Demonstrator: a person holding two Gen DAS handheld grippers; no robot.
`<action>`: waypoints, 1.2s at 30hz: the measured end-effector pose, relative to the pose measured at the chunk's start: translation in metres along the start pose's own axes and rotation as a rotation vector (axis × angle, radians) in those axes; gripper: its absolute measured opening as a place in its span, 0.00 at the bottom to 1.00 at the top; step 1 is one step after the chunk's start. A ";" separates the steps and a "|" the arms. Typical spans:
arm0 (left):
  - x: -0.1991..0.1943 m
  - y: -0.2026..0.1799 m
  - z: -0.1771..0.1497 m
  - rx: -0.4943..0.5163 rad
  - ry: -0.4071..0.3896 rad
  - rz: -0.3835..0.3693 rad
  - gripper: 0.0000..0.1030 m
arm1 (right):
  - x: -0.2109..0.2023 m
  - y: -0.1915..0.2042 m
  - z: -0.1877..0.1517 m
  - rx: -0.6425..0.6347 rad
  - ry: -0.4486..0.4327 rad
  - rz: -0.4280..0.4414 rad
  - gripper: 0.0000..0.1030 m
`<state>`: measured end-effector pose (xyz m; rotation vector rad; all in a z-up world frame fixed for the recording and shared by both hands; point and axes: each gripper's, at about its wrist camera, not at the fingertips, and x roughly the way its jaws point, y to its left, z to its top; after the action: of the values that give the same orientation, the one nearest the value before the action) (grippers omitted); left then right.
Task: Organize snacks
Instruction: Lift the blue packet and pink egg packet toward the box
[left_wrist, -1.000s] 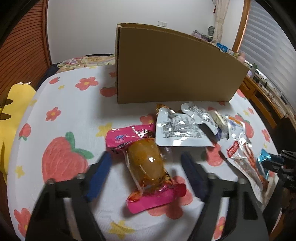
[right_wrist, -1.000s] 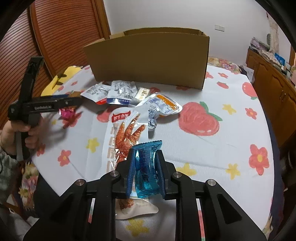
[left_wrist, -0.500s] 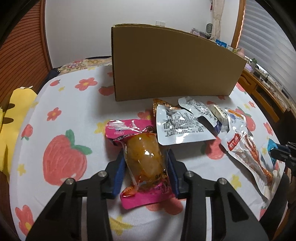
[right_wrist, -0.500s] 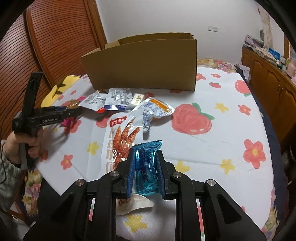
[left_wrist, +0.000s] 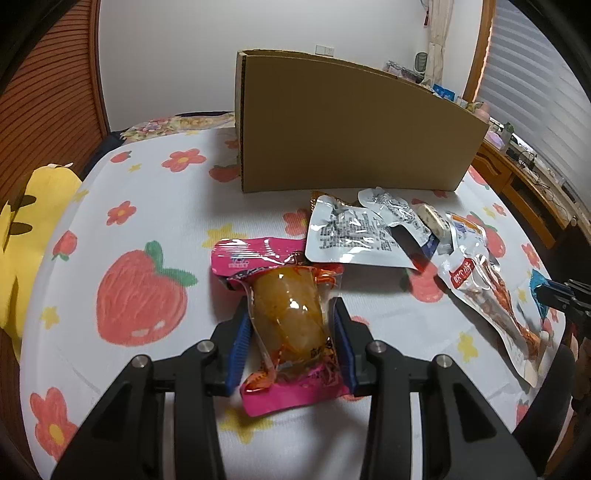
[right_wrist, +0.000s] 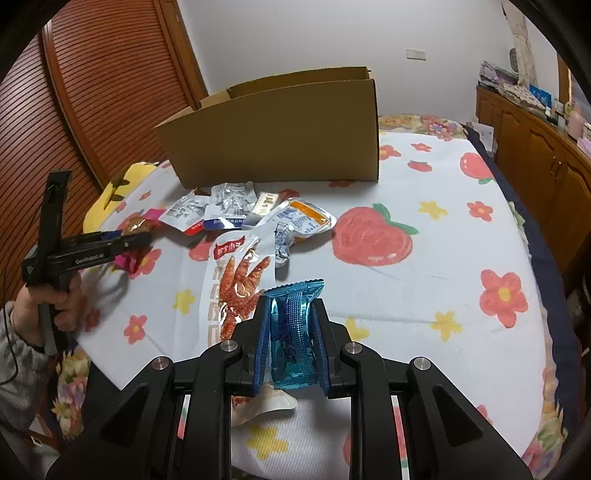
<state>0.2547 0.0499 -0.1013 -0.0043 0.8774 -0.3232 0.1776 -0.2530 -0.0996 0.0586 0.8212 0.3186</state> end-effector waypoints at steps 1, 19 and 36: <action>-0.001 0.000 -0.001 0.002 -0.002 0.000 0.38 | 0.000 0.000 0.000 0.000 0.001 -0.002 0.19; -0.041 -0.007 -0.005 -0.001 -0.069 -0.029 0.38 | -0.011 -0.007 -0.001 0.017 -0.020 -0.021 0.19; -0.080 -0.045 0.016 0.061 -0.165 -0.074 0.38 | -0.051 0.016 0.020 -0.037 -0.120 -0.015 0.19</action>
<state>0.2068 0.0269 -0.0241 -0.0068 0.7050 -0.4130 0.1556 -0.2515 -0.0468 0.0365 0.6962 0.3130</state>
